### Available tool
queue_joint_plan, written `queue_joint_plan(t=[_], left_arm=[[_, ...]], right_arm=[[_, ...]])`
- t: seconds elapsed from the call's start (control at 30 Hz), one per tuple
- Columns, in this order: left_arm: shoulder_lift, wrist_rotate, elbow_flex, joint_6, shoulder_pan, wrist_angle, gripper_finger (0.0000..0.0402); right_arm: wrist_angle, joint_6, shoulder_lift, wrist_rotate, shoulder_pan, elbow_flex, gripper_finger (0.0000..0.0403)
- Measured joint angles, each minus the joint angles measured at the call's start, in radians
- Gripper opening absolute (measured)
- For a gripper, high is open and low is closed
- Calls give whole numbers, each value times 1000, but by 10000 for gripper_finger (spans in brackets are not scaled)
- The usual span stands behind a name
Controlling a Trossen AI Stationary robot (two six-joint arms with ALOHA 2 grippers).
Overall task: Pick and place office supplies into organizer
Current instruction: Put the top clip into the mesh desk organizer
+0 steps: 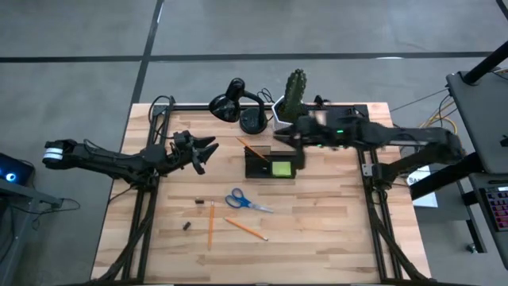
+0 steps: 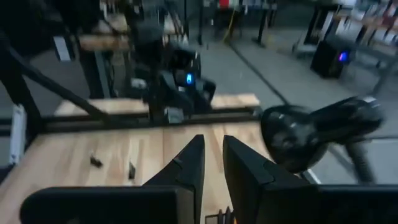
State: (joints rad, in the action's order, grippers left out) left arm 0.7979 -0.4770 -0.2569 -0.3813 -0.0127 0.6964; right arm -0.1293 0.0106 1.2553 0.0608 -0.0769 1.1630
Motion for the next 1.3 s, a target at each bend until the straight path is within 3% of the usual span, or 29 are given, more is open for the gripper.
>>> queue_joint_plan(t=[0.2,0.47,0.73,1.1,1.3], left_arm=[[0,0,0,0,0,0,168],[0,0,0,0,0,0,168],[0,0,-1,0,0,0,168],[0,3,-1,-4,0,2,168],[0,126,-18,3,0,2,170]], right_arm=[[3,52,-258,50,0,-181,49],[1,186,-600,40,17,-486,45],[78,253,-859,46,18,-763,42],[430,332,-1007,112,18,-1056,43],[435,387,-1000,124,18,-1081,43]])
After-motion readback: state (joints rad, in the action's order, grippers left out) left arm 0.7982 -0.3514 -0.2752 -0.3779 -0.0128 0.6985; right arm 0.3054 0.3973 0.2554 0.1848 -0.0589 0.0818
